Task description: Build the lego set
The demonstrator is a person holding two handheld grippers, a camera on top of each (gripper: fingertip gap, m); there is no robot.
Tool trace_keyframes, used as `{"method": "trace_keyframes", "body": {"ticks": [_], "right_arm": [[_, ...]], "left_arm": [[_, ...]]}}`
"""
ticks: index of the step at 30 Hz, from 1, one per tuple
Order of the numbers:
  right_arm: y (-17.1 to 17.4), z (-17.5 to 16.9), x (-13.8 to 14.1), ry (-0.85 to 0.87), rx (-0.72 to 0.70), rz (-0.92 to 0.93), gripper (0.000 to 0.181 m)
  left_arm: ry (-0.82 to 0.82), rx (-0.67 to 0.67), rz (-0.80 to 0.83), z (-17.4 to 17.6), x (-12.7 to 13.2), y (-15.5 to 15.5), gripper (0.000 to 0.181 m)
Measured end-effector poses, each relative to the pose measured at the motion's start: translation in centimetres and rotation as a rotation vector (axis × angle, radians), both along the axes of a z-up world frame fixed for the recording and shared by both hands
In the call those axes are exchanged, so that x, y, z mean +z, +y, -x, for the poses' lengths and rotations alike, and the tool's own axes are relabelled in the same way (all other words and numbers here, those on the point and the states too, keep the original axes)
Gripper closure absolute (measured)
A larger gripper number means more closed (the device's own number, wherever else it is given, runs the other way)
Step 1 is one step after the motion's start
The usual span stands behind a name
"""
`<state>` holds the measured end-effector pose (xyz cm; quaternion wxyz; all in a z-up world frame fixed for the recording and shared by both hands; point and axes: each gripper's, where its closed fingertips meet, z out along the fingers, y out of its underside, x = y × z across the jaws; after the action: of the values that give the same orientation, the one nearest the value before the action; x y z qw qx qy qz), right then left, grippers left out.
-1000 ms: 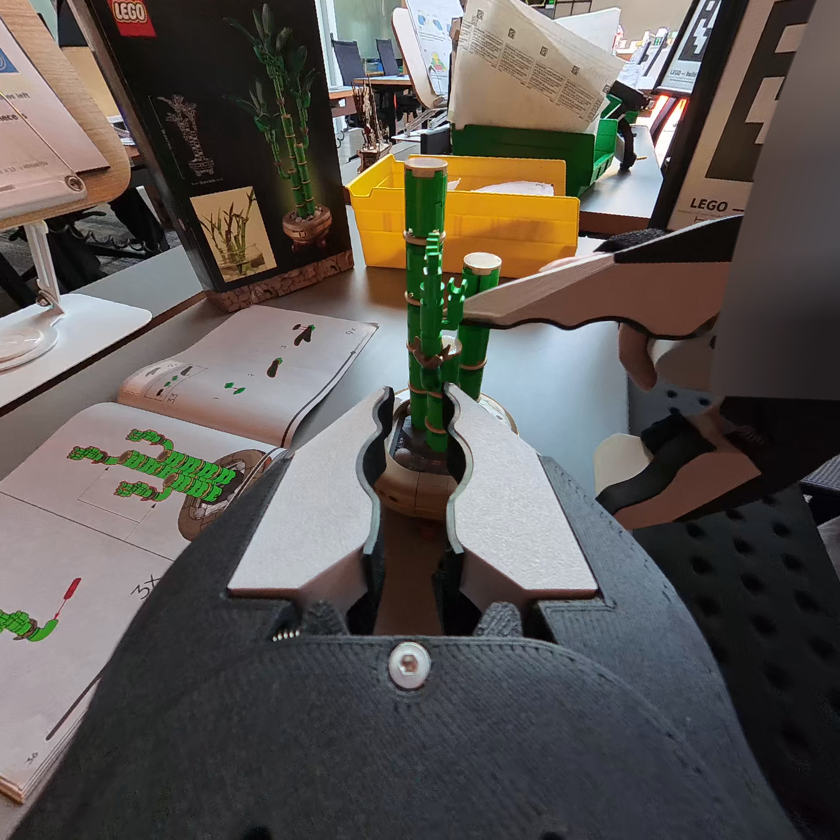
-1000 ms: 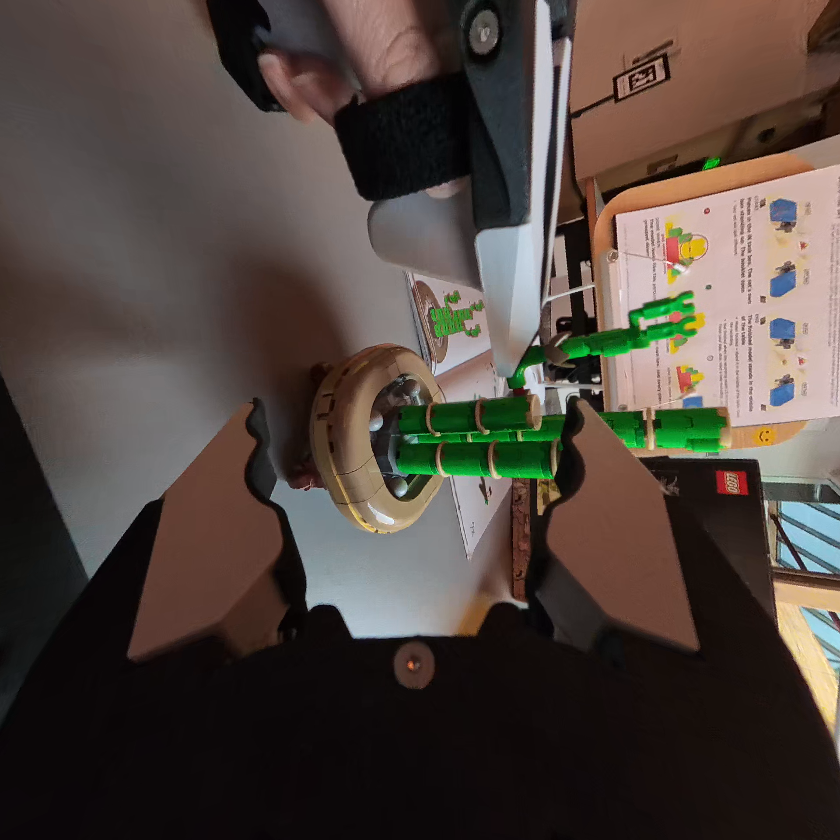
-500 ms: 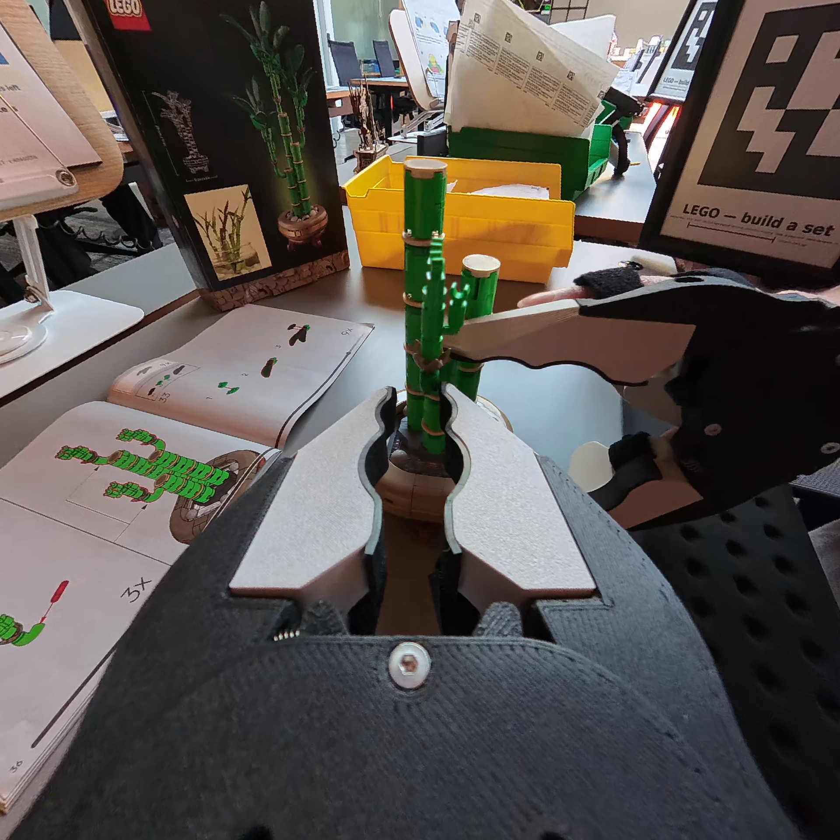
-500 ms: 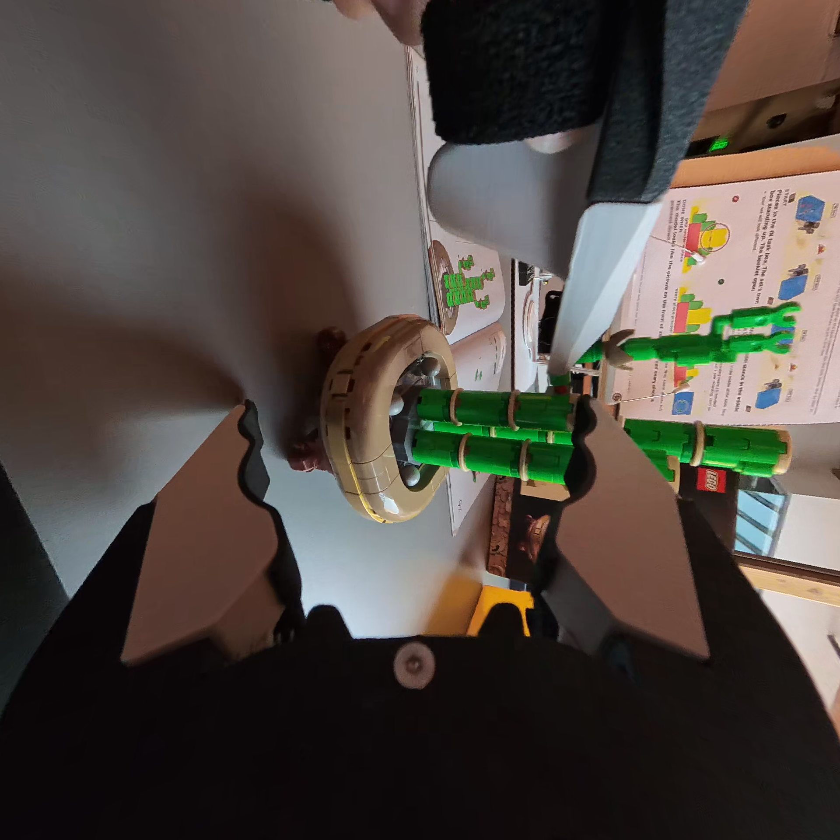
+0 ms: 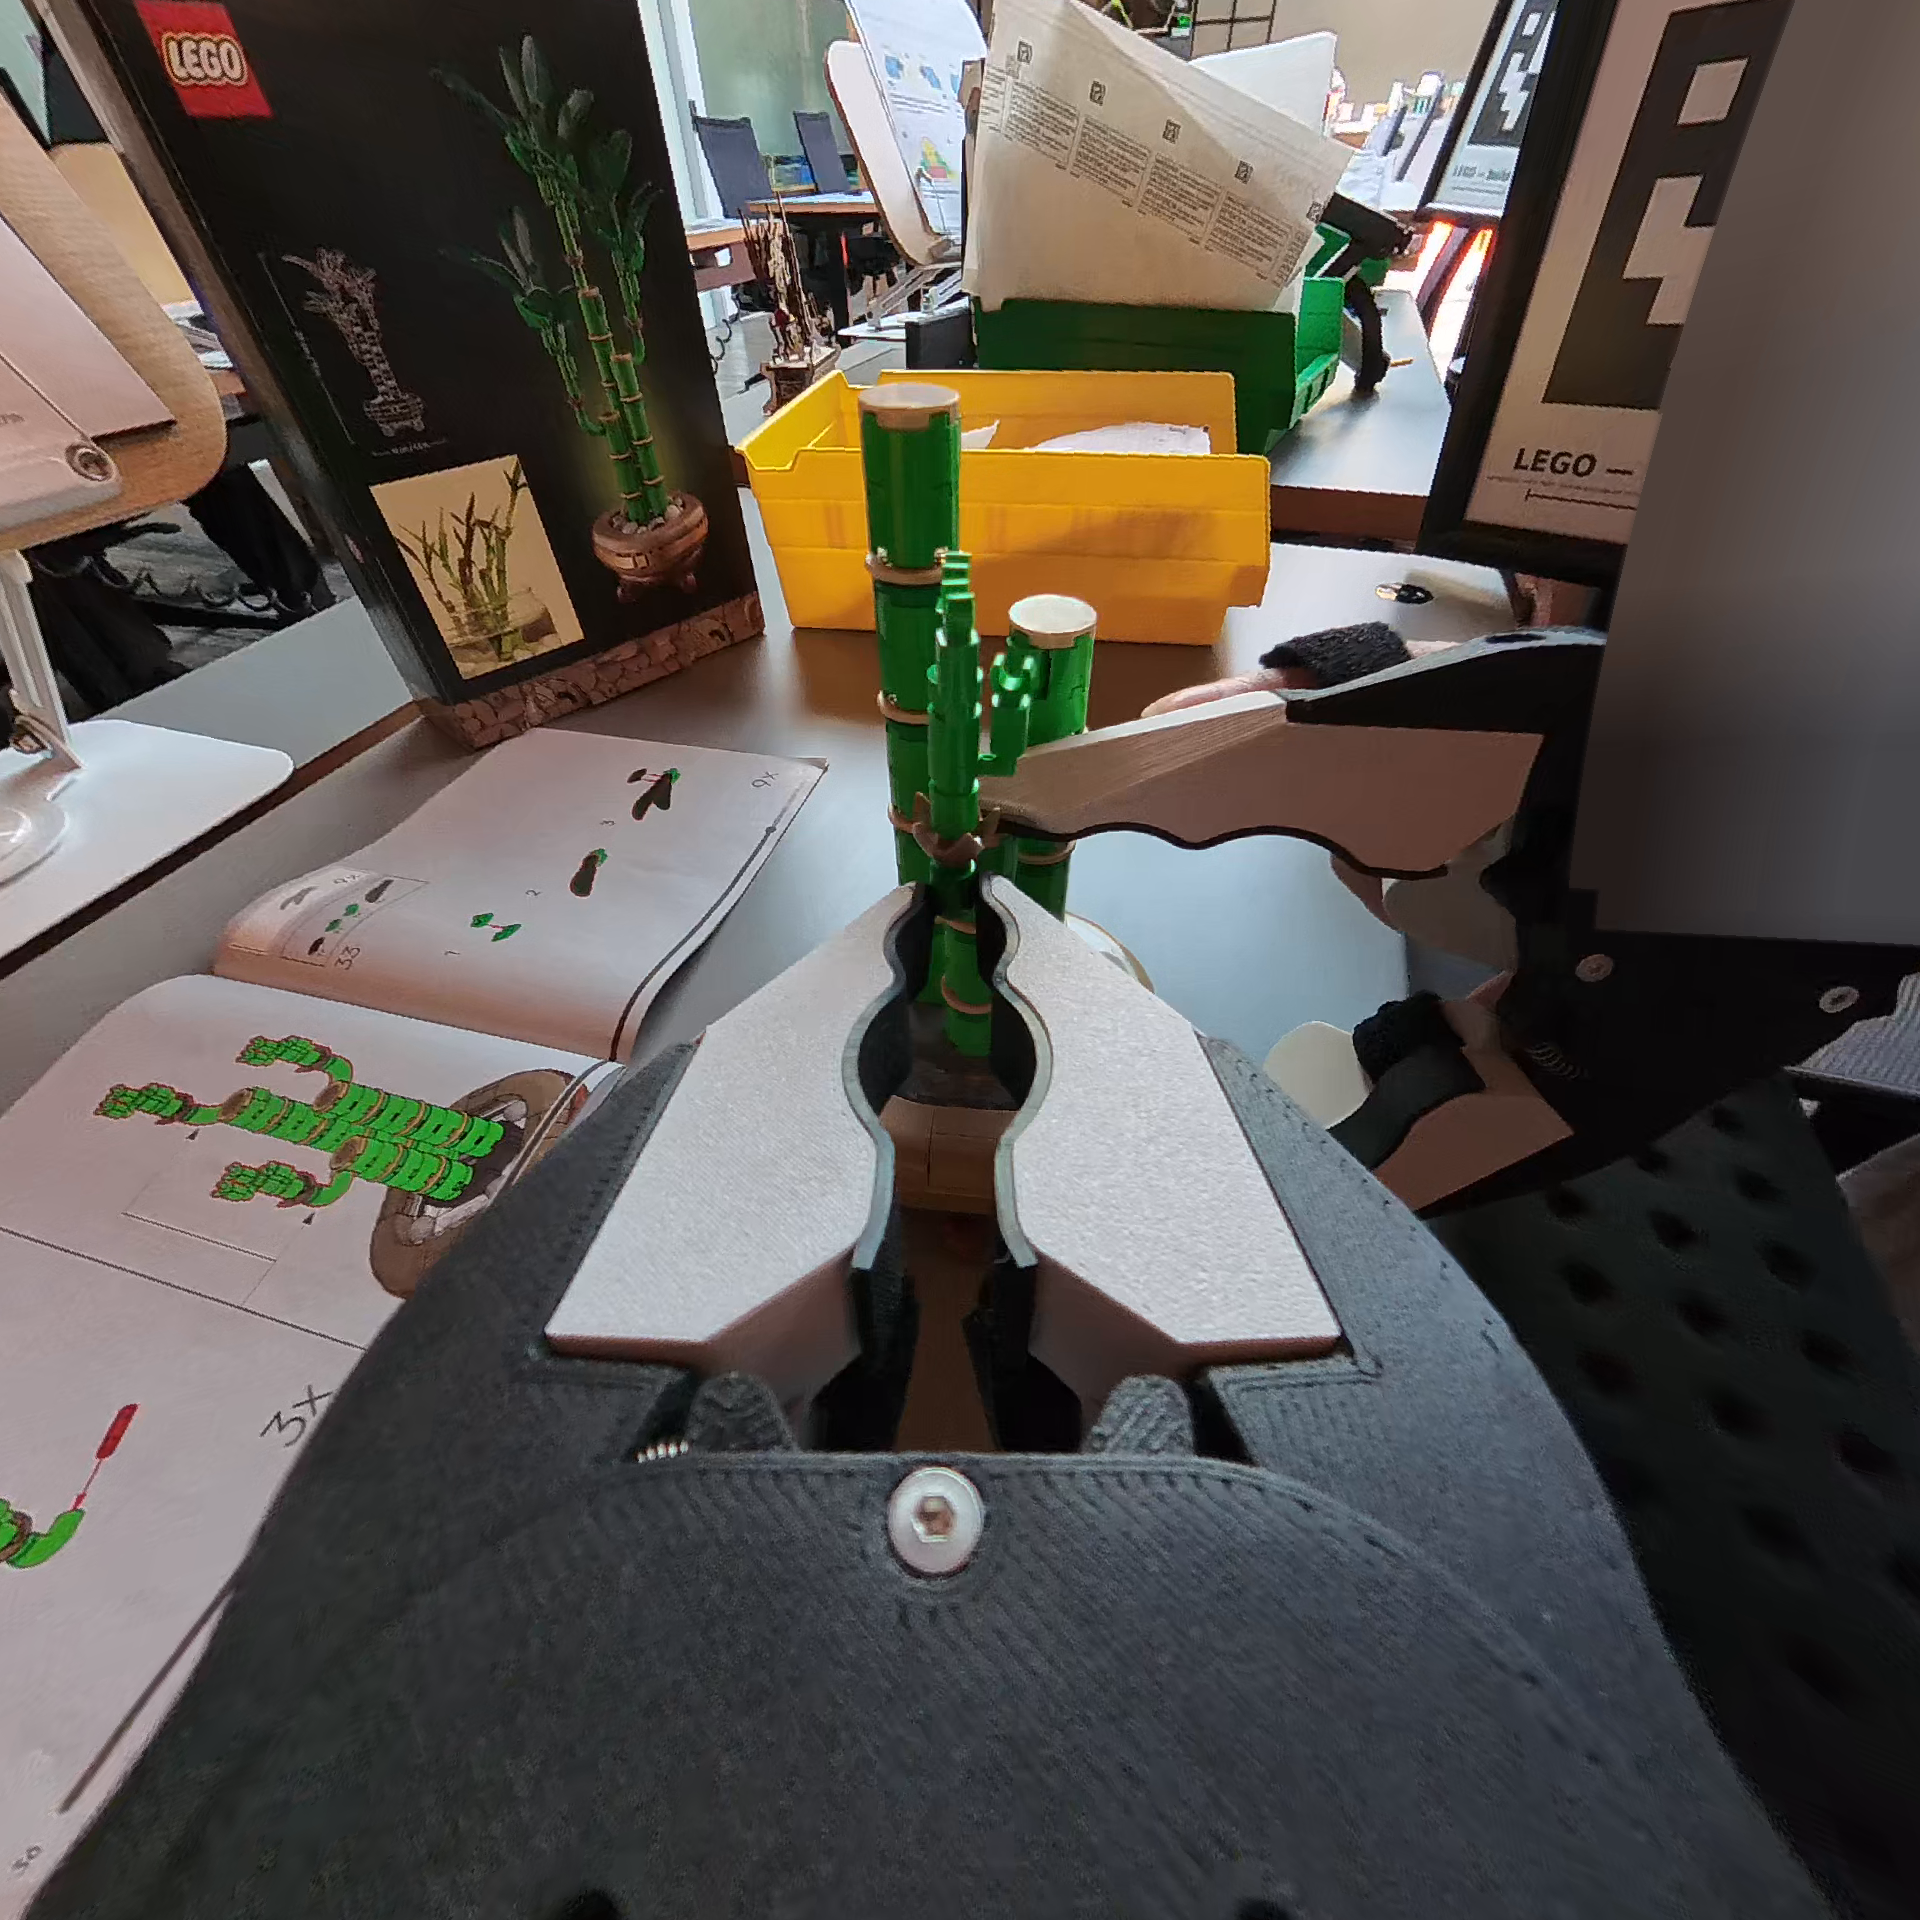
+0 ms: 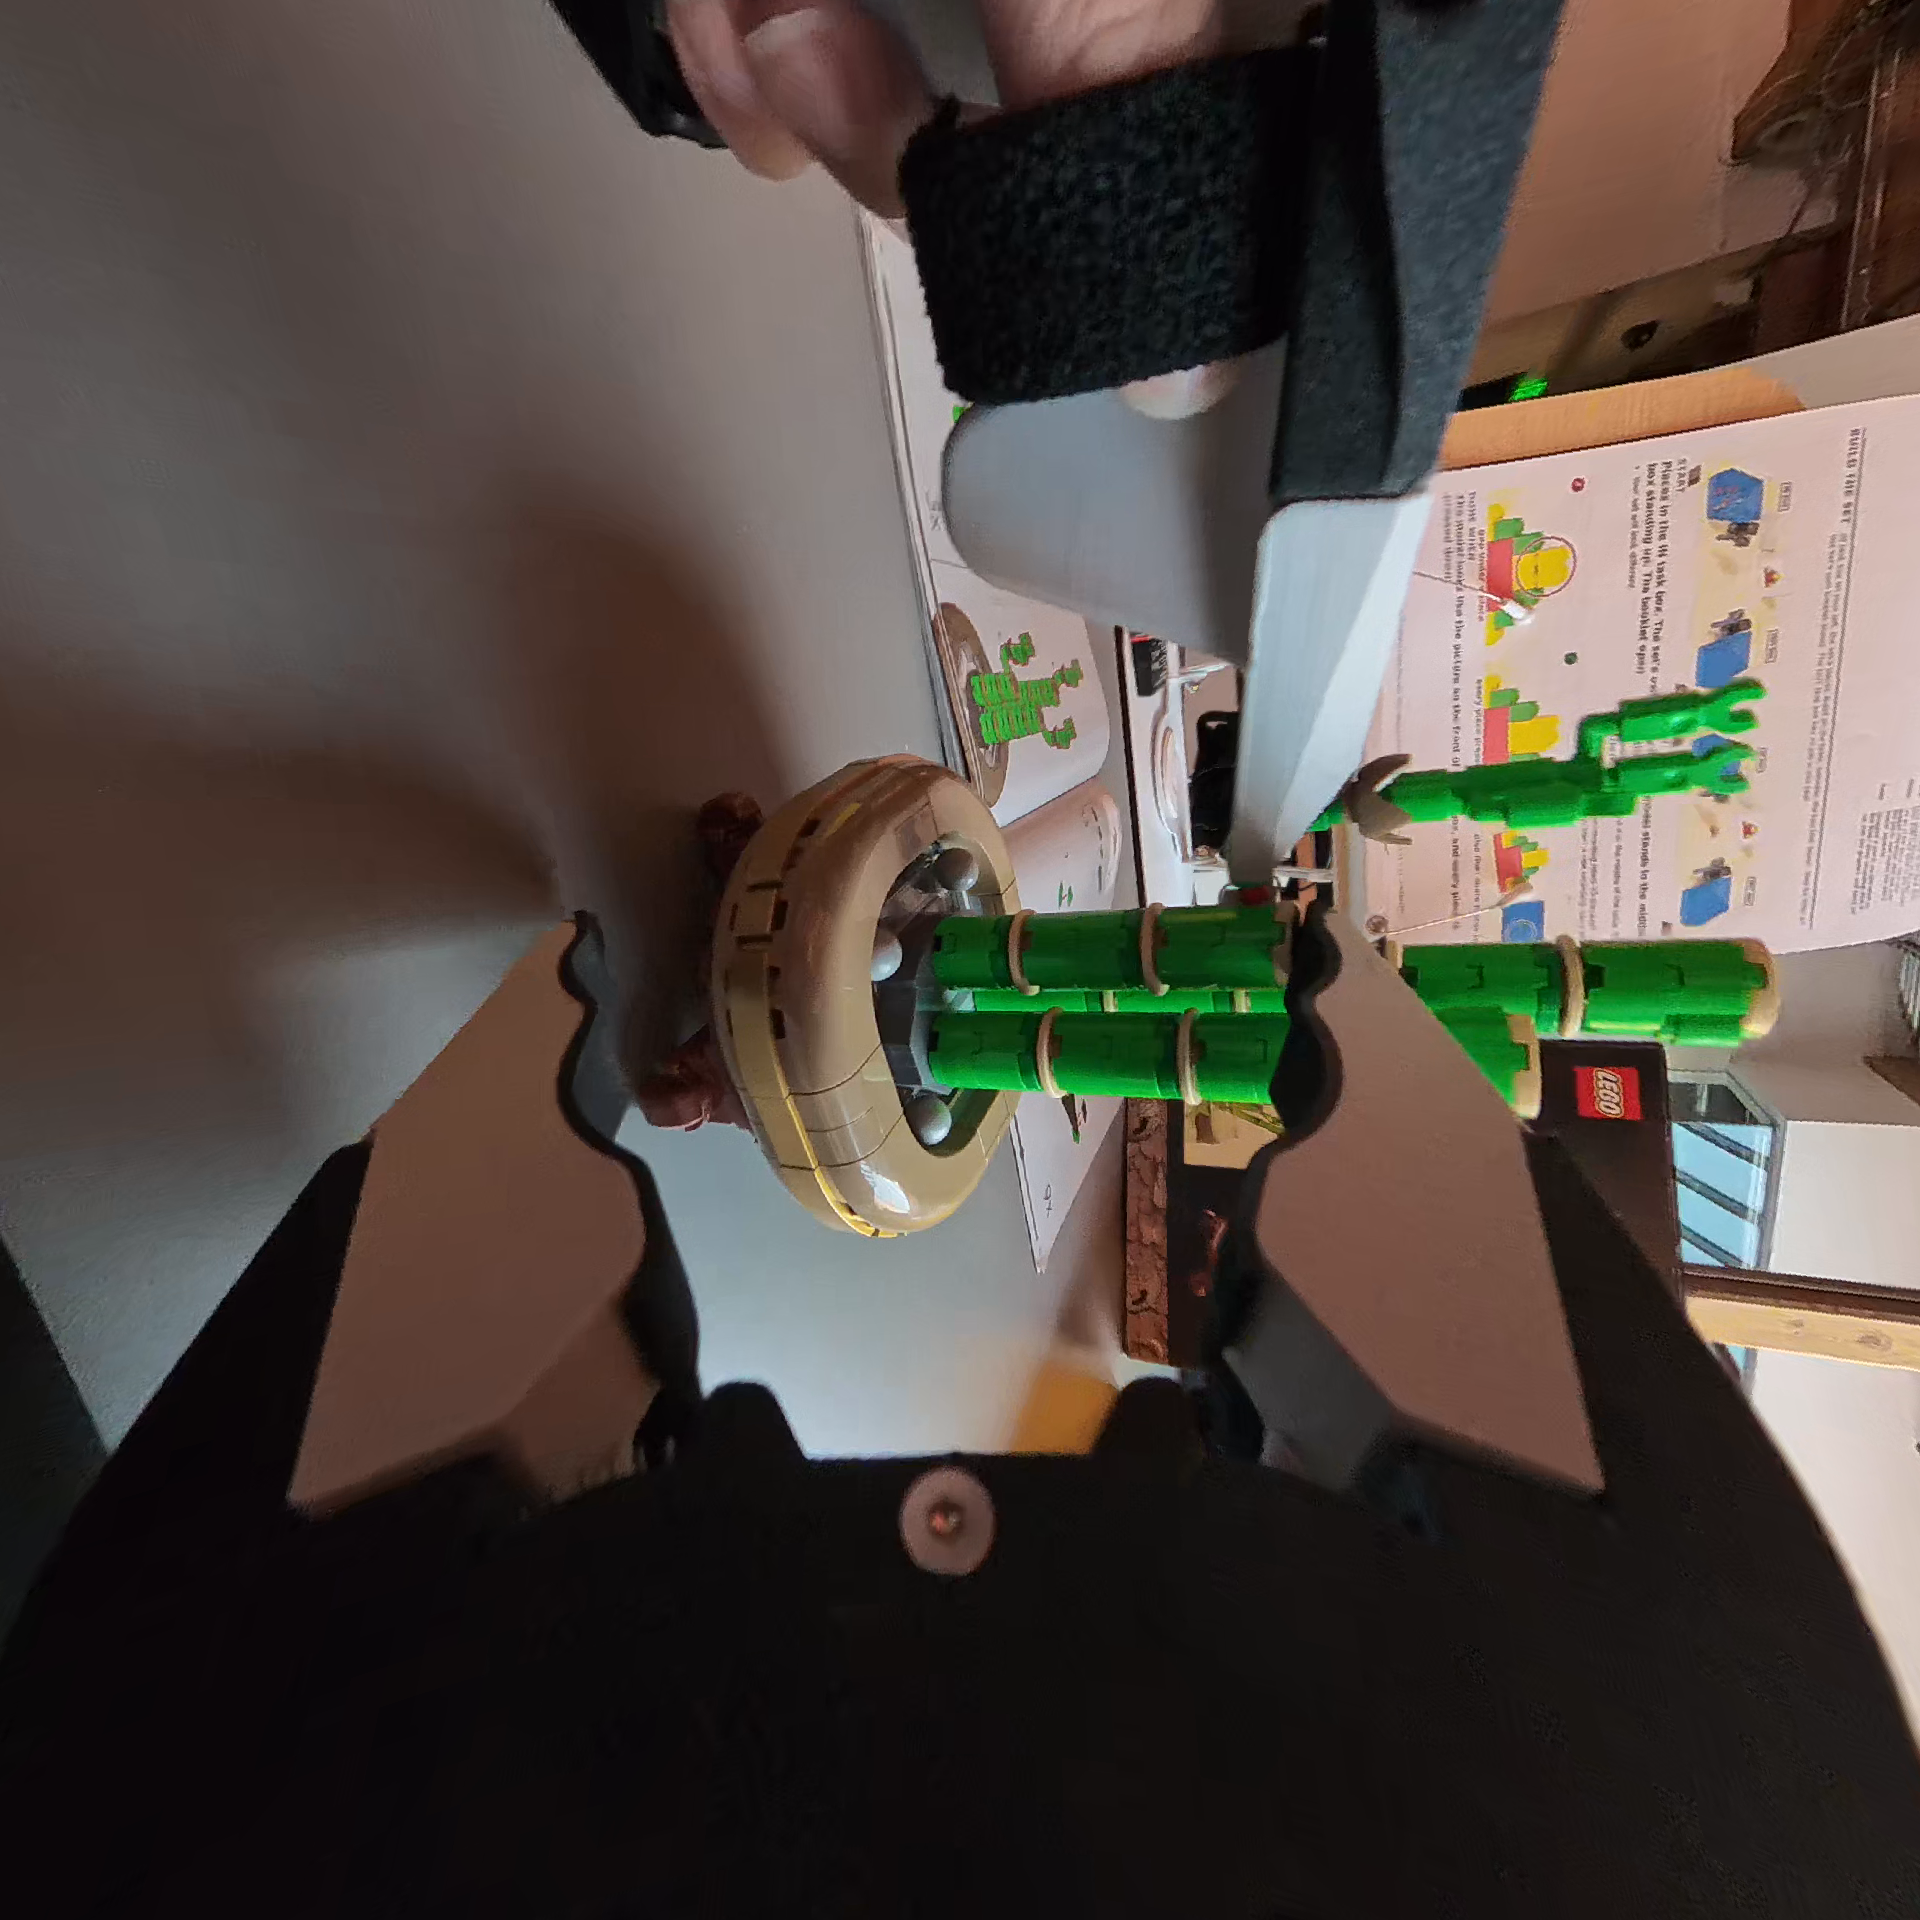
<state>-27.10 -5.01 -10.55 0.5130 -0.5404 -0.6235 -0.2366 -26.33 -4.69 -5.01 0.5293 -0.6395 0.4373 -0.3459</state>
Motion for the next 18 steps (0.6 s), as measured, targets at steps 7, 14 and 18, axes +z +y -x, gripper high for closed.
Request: {"method": "trace_keyframes", "body": {"ticks": [7, 14, 18], "right_arm": [[0.01, 0.35, 0.28, 0.072, 0.008, -0.031, 0.057], [-0.10, 0.26, 0.22, 0.071, 0.012, -0.028, 0.055], [-0.11, 0.41, 0.27, 0.076, 0.014, -0.018, 0.055]], "left_arm": [[0.002, -0.024, 0.042, -0.07, -0.08, -0.06, 0.174], [0.045, -0.016, 0.019, -0.20, -0.05, -0.07, 0.174], [0.047, 0.005, 0.006, -0.13, -0.12, -0.03, 0.174]]}}
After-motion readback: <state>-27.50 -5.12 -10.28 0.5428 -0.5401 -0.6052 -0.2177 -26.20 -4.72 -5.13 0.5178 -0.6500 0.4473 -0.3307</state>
